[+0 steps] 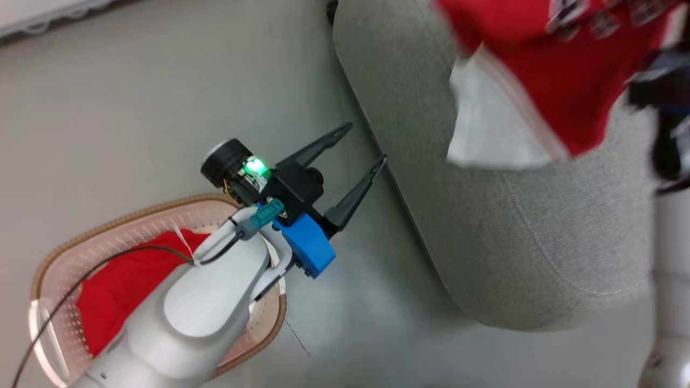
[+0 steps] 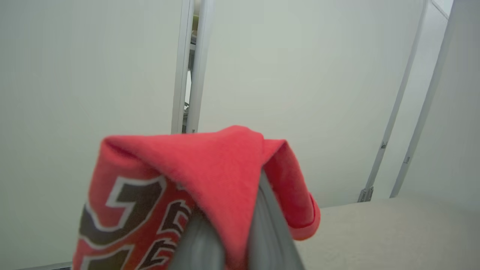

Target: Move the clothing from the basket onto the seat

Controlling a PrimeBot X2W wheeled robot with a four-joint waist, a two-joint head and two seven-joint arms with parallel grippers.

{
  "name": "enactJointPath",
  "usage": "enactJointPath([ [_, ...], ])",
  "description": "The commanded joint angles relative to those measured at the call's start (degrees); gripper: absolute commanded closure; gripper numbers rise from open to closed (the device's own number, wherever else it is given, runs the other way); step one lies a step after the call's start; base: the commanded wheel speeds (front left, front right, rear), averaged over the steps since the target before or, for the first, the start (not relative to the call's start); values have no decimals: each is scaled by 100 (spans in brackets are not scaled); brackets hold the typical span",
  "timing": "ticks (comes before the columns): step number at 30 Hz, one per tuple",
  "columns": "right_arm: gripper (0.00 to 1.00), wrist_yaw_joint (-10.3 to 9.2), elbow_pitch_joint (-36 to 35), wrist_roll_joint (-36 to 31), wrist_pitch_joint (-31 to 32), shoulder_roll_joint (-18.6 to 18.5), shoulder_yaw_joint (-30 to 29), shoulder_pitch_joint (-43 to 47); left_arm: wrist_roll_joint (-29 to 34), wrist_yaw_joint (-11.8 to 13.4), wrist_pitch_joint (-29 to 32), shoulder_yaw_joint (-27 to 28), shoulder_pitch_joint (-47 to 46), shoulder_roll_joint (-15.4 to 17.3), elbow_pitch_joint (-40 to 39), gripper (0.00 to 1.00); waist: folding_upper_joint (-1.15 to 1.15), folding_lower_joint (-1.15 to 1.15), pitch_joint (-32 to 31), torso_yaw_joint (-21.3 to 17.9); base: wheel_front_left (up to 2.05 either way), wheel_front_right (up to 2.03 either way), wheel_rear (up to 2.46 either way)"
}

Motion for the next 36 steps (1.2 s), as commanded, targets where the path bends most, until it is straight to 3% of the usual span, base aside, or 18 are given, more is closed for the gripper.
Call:
enactJointPath([
  [1,100,-6,-160,75,-34,-227,-252,-401,52,24,48,11,-150,135,-65,0,0,0,440,44,0,0,0],
  [8,100,-6,-398,329,-33,-918,-1102,-1085,165,46,243,58,-439,423,-362,0,0,0,1180,55,0,0,0],
  [16,100,-6,203,444,-33,-1536,-1782,-1351,273,121,489,125,-718,777,-833,0,0,0,1947,43,0,0,0],
  [25,100,-6,1304,180,-20,-1054,-2033,-1126,313,184,660,99,-813,962,-1193,0,0,0,2362,89,0,0,0],
  [34,100,-6,1675,-29,-20,-565,-2141,-804,259,246,700,82,-730,1061,-1312,0,0,0,2410,52,0,0,0],
  [35,97,-6,1664,-21,-20,-552,-2164,-796,266,251,697,81,-732,1067,-1311,0,0,0,2387,44,0,0,0],
  [36,63,-6,1633,-26,-20,-540,-2175,-771,262,259,685,78,-727,1068,-1307,0,0,0,2352,37,0,0,0],
])
